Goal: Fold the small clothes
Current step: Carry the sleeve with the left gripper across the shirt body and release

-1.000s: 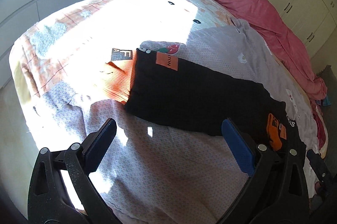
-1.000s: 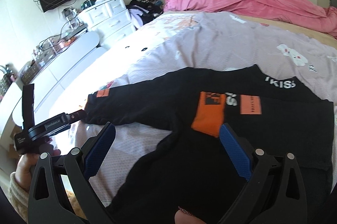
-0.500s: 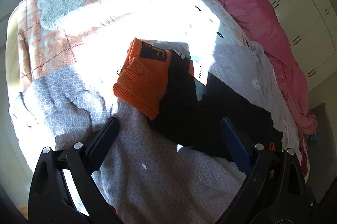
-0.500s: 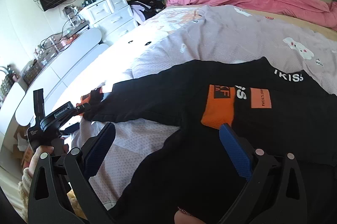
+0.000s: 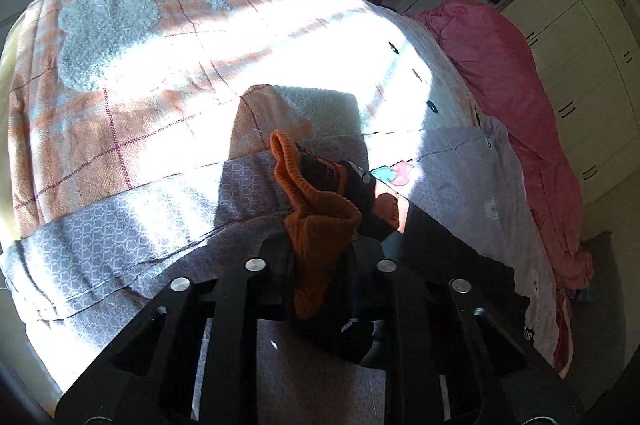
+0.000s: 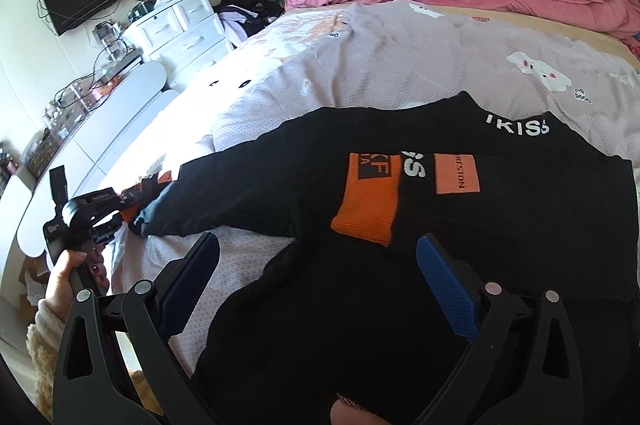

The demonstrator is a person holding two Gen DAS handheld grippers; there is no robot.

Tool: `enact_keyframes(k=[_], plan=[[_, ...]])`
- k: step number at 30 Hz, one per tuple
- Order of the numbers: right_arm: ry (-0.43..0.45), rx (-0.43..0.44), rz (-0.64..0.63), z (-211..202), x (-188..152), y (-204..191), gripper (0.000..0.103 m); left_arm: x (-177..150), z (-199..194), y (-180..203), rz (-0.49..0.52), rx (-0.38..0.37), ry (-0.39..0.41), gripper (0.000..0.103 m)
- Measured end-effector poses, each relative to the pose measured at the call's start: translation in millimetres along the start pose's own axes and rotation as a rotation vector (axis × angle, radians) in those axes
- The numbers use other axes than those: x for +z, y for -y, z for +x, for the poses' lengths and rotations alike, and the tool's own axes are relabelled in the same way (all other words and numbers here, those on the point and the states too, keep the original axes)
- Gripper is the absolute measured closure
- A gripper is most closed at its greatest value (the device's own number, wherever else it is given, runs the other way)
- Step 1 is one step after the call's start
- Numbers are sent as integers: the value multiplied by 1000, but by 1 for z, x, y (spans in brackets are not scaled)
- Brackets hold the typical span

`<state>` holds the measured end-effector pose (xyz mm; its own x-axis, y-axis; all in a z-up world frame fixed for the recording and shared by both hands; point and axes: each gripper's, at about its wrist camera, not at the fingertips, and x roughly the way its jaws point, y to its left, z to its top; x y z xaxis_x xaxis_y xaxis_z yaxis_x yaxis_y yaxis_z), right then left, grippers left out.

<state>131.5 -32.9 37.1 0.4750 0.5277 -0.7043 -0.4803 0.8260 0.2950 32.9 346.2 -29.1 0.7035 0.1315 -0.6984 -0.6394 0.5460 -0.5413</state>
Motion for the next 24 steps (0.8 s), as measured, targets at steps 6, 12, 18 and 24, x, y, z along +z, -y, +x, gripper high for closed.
enact_keyframes(k=[6, 12, 18, 24], plan=[[-2, -5, 21, -1, -2, 7, 5, -2, -22, 27, 52, -80, 24, 95], [5, -21, 48, -8, -6, 20, 5, -11, -49, 75, 148, -178, 42, 95], [26, -47, 81, -24, -10, 39, 5, -27, -66, 128, 244, -274, 35, 95], [53, -89, 140, -44, -15, 71, 5, -53, -71, 178, 345, -357, -4, 95]])
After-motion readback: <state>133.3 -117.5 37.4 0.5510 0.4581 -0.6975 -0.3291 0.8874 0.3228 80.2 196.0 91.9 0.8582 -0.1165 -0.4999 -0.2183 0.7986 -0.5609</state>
